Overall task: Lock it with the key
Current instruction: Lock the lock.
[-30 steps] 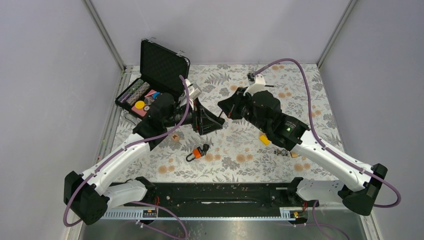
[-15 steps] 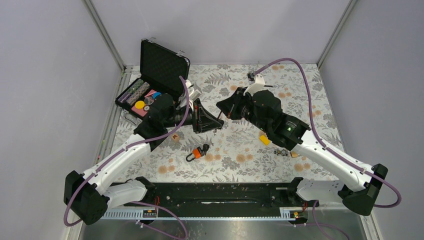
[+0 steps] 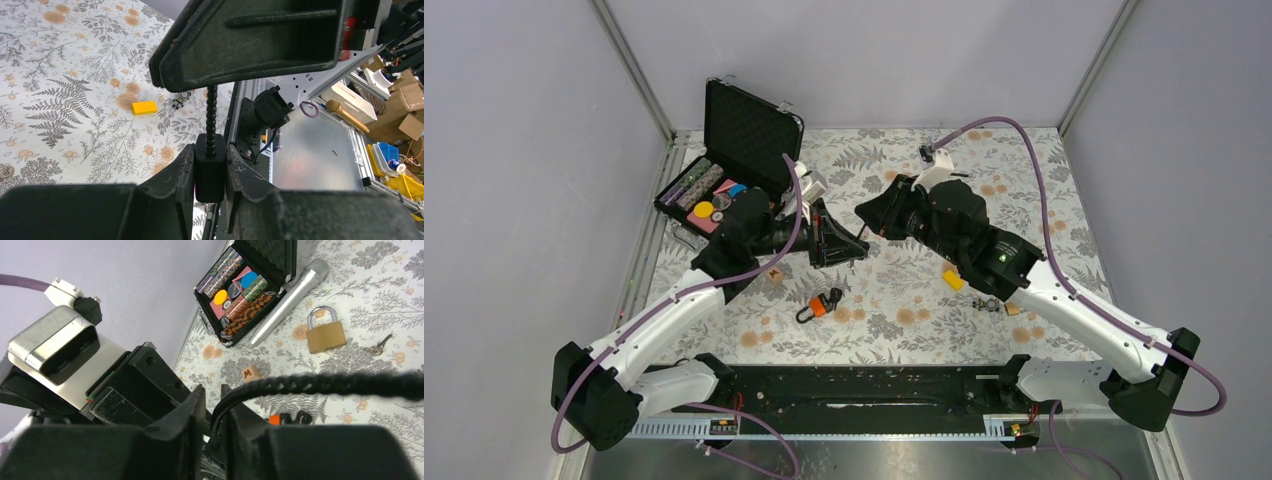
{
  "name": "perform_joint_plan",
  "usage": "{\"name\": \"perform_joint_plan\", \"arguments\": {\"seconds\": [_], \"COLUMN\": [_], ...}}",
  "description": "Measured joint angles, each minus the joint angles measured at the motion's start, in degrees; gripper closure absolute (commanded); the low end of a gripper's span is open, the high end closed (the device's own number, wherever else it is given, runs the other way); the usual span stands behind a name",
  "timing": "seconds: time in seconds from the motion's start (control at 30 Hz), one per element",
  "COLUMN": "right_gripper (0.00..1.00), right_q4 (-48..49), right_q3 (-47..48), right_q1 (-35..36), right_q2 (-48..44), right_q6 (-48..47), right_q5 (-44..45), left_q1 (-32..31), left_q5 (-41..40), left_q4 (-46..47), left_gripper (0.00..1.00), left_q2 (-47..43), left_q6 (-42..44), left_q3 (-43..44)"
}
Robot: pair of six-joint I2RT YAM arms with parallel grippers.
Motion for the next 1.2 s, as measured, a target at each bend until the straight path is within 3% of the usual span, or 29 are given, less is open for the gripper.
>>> {"name": "perform_joint_plan", "arguments": {"seconds": [0.1,0.17,0.27,0.4,0.6,0.9,1.0,1.2], "right_gripper": [0.28,0.19,0.18,0.24,0.24,0.22,0.21,0.29], "right_q4": [0.0,0.3,0.2,-3.2,-12.5,-22.3,-23.8,-25.7], "right_q3": [0.0,-0.5,-2.6,-3.6,-0.7,3.6,4.8,9.4], "right_q1": [-0.3,-0.8,-2.5,-9.2,-14.2,-14.3,-14.3,-14.3], "right_q2": [-0.2,-1.1,-4.6,-9.9,-15.7,-14.3,-12.3,-6.8], "right_q6": [-0.3,-1.4,-4.0,-9.7,-24.7,-51.5,-56.4,-62.0], "right_q5": [-0.4,-1.1,-2.8,-6.4,-5.5,-7.2,-7.1,-5.9], "left_q1": [0.0,0.0,0.0,0.0,0.0,0.0,0.0,0.0], "left_q5": [-0.7,-1.6,-3.4,-5.4,-6.5,-4.3,-3.0,-1.4], "left_q4": [-0.6,-1.7,-4.7,-9.2,-14.7,-18.0,-19.1,-22.4], "left_gripper": [1.0,1.0,1.0,1.0,1.0,1.0,1.0,1.0], "left_q2": [-0.4,-0.7,-1.0,-1.3,-4.3,-7.3,-7.5,-8.0], "left_q6": [0.2,0.4,0.7,1.2,2.2,4.2,5.3,7.1], "left_q3": [0.0,0.0,0.1,1.0,3.5,6.3,6.3,6.9]}}
